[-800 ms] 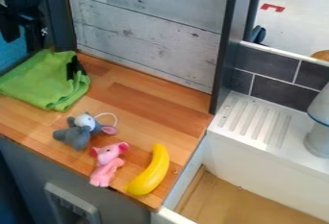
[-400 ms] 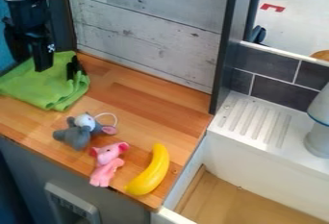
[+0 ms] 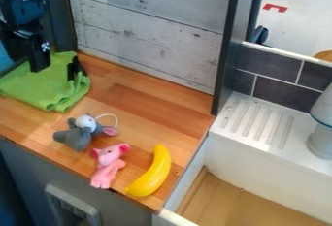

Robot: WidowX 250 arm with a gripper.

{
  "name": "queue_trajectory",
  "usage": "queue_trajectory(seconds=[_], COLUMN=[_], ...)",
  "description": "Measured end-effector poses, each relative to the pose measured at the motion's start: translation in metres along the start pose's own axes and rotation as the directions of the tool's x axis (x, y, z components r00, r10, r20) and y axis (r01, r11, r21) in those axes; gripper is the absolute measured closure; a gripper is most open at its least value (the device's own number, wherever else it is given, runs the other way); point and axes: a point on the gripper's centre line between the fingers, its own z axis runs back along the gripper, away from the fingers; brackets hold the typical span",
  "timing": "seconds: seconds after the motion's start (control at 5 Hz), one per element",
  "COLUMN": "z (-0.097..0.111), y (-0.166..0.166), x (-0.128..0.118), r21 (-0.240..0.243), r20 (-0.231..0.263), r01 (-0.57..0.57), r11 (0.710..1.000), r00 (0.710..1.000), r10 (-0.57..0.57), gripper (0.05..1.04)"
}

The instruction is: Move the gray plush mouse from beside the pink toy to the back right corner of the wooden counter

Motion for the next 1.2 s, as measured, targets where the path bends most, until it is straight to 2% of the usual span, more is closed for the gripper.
queue_trajectory(seconds=[0.4,0.6,1.0,1.2], z=[-0.024,-0.028,-0.032,-0.038], y=[-0.046,-0.060,-0.069,-0.075], x=[0.000,0.005,0.007,0.007], r21=[-0.042,-0.055,-0.080,-0.093], r20=[-0.054,-0.053,-0.038,-0.048], r01=[0.142,0.187,0.203,0.218], r11=[0.989,0.981,0.976,0.972], r00=[0.988,0.980,0.978,0.974], r10=[-0.145,-0.190,-0.207,-0.223], gripper=[0.083,0.083,0.083,0.083])
